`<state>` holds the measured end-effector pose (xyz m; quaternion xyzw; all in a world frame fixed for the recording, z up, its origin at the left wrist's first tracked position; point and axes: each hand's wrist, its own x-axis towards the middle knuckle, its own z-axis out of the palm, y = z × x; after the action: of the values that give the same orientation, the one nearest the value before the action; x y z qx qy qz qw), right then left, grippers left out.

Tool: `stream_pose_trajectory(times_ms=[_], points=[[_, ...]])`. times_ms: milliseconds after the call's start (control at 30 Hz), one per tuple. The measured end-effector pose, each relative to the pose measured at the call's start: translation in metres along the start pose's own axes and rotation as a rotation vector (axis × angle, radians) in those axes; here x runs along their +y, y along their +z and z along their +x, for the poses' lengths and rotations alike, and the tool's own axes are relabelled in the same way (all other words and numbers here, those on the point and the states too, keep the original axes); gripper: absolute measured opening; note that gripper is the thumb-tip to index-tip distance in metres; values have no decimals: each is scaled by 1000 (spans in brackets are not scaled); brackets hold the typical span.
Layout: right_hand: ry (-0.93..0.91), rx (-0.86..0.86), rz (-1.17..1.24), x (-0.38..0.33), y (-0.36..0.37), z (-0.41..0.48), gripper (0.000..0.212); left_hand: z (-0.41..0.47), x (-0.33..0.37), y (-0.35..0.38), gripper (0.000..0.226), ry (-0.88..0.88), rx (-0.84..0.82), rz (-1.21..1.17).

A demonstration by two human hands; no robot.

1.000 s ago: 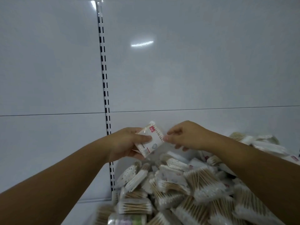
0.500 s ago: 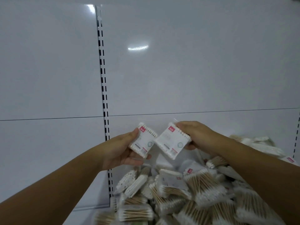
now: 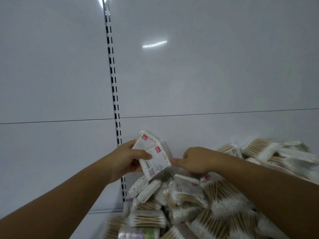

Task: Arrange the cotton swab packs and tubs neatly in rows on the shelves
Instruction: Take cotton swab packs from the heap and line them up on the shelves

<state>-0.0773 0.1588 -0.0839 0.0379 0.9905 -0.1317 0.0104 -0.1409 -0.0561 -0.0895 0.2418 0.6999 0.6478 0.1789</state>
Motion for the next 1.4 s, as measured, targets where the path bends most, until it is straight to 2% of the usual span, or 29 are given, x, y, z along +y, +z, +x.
stream_pose_trajectory(times_ms=[67,133,300,567,700,800,867,900,933,1000,1100,1167,1233,1300,1400], points=[[7,-73,-8,-5,3,6,81,-5,-4,-4,32,2,39,-13],[3,-114,2,-5,4,9,78,-12,-7,-8,29,10,81,-37],[-40,-76,-83,-4,6,13,50,-25,-12,-7,25,73,206,-59],[5,-22,399,8,-12,17,10,-43,-25,10,26,86,410,-115],[-62,50,365,7,-20,20,11,-55,-26,15,25,97,443,-114],[-128,258,396,7,-25,23,23,-69,-28,15,25,125,475,-151],[-170,377,687,0,-28,15,25,-81,-30,12,26,147,511,-182],[-182,369,878,-8,-28,7,26,-89,-29,9,26,157,533,-199],[-192,306,1029,-19,-28,-3,26,-99,-29,5,27,168,554,-214],[-247,117,1174,-50,-26,-26,27,-124,-28,-4,26,195,594,-248],[-437,-172,1210,-116,-12,-60,27,-175,-33,-21,27,250,652,-301],[-542,-308,1186,-166,2,-77,36,-215,-39,-41,30,286,685,-302],[-599,-390,1144,-221,20,-92,35,-262,-43,-70,30,309,748,-313],[-627,-383,1131,-275,44,-107,27,-313,-47,-103,27,335,853,-375],[-635,-405,1228,-346,102,-128,34,-389,-61,-147,33,348,980,-463]])
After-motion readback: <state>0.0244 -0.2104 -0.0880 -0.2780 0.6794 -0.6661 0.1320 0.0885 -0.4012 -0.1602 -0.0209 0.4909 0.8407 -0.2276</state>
